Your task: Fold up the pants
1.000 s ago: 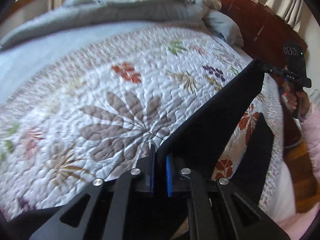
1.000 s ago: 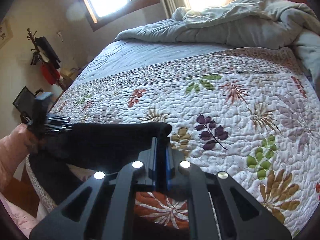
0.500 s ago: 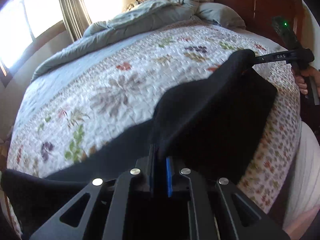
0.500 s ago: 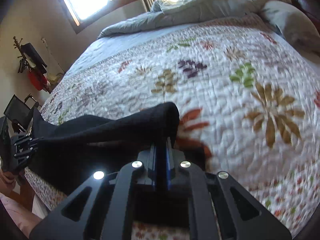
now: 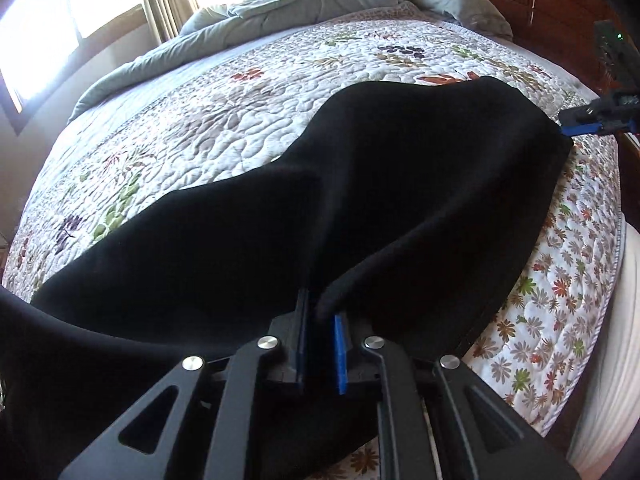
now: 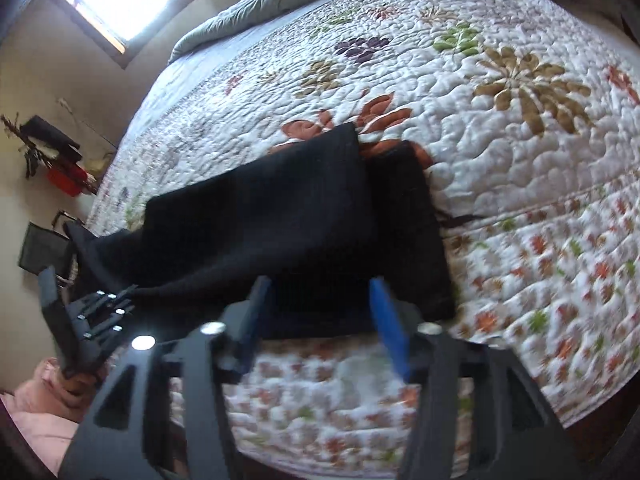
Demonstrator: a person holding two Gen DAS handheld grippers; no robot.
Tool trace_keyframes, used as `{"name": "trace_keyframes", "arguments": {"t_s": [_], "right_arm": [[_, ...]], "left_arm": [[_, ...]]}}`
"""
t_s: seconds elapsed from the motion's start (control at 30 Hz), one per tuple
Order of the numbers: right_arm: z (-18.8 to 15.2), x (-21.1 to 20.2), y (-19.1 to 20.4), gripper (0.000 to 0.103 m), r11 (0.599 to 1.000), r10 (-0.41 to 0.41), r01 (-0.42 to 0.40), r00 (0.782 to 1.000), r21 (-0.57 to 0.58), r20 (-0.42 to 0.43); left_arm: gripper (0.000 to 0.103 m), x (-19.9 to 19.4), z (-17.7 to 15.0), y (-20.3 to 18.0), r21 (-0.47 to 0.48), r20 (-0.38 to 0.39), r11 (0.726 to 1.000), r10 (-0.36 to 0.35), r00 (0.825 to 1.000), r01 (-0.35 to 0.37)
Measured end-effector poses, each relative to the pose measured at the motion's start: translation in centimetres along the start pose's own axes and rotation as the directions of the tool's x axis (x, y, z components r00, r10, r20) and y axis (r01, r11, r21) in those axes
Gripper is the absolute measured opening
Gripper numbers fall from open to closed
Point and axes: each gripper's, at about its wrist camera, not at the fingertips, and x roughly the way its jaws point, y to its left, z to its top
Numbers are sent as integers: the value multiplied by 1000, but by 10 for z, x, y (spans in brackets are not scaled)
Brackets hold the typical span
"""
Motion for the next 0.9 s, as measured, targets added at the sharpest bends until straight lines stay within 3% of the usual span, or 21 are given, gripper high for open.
{"name": "trace_keyframes", "arguments": {"t_s": [0.17,0.3,0.33,0.37,0.4,0.47,0.6,0.73,0.8,0.9], "right_arm": [[6,17,4,70,991,76,-71,996,113,-36],[14,38,-13,68,950,147,-130,988,285,-39],[17,42,-15,63,942,146,-127,989,311,-37],[21,44,-15,44,940,139,-121,990,318,-33],[25,45,-15,18,942,130,-113,991,316,-32],[32,45,-15,8,938,144,-128,989,323,-27],[38,15,1,6,958,104,-110,994,265,36],[28,-11,5,6,970,13,-29,997,242,71],[20,-3,0,6,968,-58,48,998,247,33],[11,25,-18,7,957,-74,80,997,280,-31]], "left_arm": [[12,1,2,1,-19,0,1000,-2,1000,2],[12,3,6,7,-79,-8,997,-21,1000,21],[12,4,6,7,-91,-12,996,-25,1000,24],[12,4,7,9,-109,-19,994,-32,999,30],[13,3,8,12,-131,-25,991,-41,999,37],[13,0,9,19,-193,-32,979,-69,997,61],[14,-21,14,14,-204,6,977,-68,998,67],[14,-37,13,-3,-183,26,981,-64,998,68],[14,-32,7,-16,-149,5,987,-58,998,58],[15,-11,-2,-27,-117,-50,993,-24,998,18]]}}
